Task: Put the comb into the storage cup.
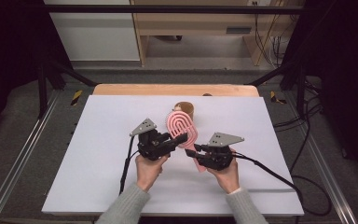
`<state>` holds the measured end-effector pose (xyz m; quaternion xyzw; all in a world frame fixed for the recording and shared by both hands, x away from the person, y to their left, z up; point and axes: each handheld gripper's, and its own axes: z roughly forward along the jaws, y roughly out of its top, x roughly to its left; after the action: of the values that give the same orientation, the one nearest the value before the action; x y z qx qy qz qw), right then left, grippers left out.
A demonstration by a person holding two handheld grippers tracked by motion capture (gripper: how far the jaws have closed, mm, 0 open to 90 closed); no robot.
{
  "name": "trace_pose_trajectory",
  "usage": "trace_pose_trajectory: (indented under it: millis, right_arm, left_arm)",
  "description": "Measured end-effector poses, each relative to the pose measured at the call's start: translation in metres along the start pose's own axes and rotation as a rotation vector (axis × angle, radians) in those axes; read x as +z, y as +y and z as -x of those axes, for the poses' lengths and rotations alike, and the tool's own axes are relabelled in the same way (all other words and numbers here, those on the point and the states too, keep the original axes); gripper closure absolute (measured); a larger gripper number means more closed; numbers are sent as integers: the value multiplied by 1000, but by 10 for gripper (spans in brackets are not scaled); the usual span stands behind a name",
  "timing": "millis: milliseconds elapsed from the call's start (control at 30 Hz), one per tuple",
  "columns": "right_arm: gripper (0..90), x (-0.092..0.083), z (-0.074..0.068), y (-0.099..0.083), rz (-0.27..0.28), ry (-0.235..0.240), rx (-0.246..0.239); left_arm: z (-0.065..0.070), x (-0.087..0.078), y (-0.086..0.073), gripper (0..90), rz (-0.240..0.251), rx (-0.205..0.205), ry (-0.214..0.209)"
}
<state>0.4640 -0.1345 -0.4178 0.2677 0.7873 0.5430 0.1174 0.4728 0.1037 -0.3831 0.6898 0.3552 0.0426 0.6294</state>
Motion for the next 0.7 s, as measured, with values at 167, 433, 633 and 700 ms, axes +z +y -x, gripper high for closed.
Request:
trace_pose_trajectory:
  millis: [167,433,633,700]
  right_arm:
    - [710,0,0,0,3,4,4]
    - [695,0,0,0,6,13,13]
    - [642,0,1,1,5,8,16]
    - [600,0,1,1,4,7,19]
  left_arm:
    - [2,0,0,631,11,13,-3]
    - [6,-1,1,635,16,37,9]
    - [6,-4,3,638,20,49,30]
    - [5,-5,5,638,20,50,37]
